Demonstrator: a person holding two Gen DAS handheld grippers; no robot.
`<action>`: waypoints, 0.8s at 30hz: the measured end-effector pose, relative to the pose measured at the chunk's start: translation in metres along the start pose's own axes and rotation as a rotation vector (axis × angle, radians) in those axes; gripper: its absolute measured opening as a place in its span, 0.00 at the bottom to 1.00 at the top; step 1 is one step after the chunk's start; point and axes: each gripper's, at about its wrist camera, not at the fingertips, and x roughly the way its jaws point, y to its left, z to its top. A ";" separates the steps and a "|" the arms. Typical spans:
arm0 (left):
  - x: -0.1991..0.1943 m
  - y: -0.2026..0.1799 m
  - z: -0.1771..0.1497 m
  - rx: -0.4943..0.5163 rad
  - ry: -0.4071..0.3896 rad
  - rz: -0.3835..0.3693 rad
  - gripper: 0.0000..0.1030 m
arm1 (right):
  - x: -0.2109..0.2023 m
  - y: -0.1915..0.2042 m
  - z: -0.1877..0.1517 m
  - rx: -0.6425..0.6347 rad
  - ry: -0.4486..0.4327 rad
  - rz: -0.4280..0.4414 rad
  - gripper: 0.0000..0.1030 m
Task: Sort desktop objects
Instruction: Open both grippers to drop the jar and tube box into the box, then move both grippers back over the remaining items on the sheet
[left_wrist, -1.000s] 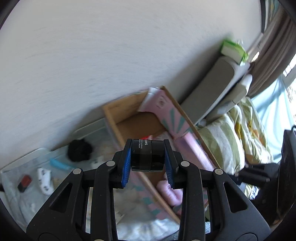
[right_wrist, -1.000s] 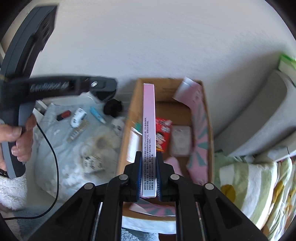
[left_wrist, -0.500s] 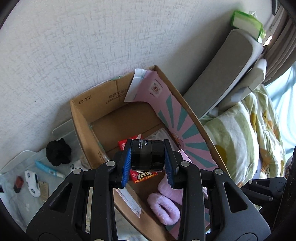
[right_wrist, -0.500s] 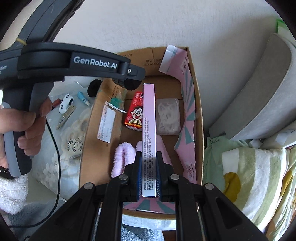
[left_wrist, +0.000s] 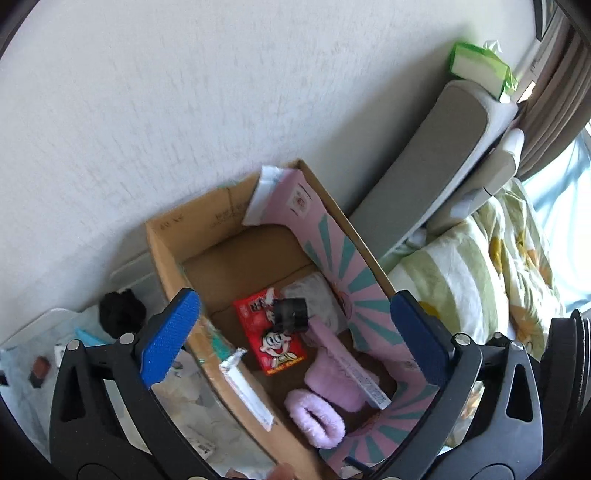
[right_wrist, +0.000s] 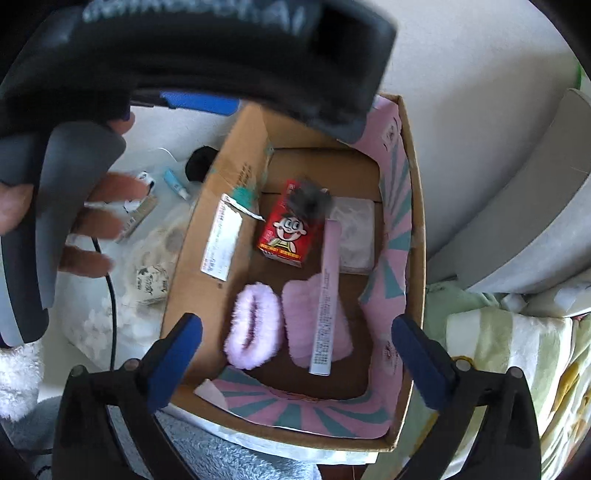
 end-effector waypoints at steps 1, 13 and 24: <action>-0.003 0.000 0.000 0.004 -0.007 0.011 1.00 | -0.002 0.001 0.000 -0.004 -0.004 -0.021 0.99; -0.057 0.026 -0.014 -0.010 -0.091 -0.012 1.00 | -0.022 0.019 0.005 -0.010 -0.062 -0.085 0.99; -0.127 0.105 -0.055 -0.082 -0.208 0.022 1.00 | -0.038 0.070 0.020 -0.028 -0.146 -0.090 0.99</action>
